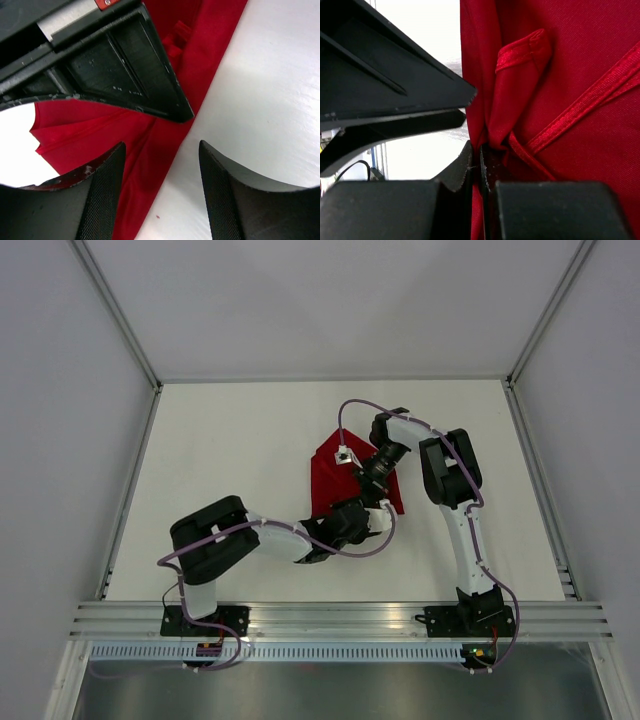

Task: Fold the napkin, place the utensils inside, and roll it up
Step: Roll the napkin at the center of the board.

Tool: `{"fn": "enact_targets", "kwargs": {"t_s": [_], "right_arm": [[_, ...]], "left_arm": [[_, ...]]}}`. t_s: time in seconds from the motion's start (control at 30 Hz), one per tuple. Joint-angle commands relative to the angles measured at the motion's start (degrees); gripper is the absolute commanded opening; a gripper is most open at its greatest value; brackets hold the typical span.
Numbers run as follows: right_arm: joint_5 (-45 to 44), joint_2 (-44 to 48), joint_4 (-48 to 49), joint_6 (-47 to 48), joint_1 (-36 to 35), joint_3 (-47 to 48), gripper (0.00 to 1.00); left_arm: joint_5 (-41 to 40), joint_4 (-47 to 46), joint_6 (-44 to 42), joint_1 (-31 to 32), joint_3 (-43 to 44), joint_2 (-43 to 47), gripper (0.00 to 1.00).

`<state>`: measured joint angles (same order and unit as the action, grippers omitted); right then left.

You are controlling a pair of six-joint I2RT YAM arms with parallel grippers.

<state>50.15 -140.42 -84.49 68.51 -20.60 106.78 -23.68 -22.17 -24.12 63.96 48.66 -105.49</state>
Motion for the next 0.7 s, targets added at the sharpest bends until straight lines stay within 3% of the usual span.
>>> {"fn": "enact_targets", "kwargs": {"t_s": [0.0,0.2,0.5,0.53,0.67], "right_arm": [[-5.50,-3.19,1.26,2.59,0.56,0.53,0.09],[-6.12,-3.72,1.17,2.07,0.56,0.97,0.09],[-6.47,-4.51,1.08,1.10,0.65,2.20,0.09],[-6.56,-4.60,1.08,1.01,0.65,2.38,0.09],[-6.29,-4.69,1.08,0.84,0.65,2.73,0.09]], "left_arm": [[2.06,-3.32,-2.52,-1.47,1.87,-1.91,0.66],[8.64,-0.33,0.47,-4.28,2.22,-2.70,0.64],[22.26,12.15,4.69,-7.45,8.29,-8.15,0.47],[23.41,12.94,5.04,-7.71,8.98,-8.50,0.37],[30.44,17.94,6.89,-10.25,11.27,-10.25,0.24]]}}
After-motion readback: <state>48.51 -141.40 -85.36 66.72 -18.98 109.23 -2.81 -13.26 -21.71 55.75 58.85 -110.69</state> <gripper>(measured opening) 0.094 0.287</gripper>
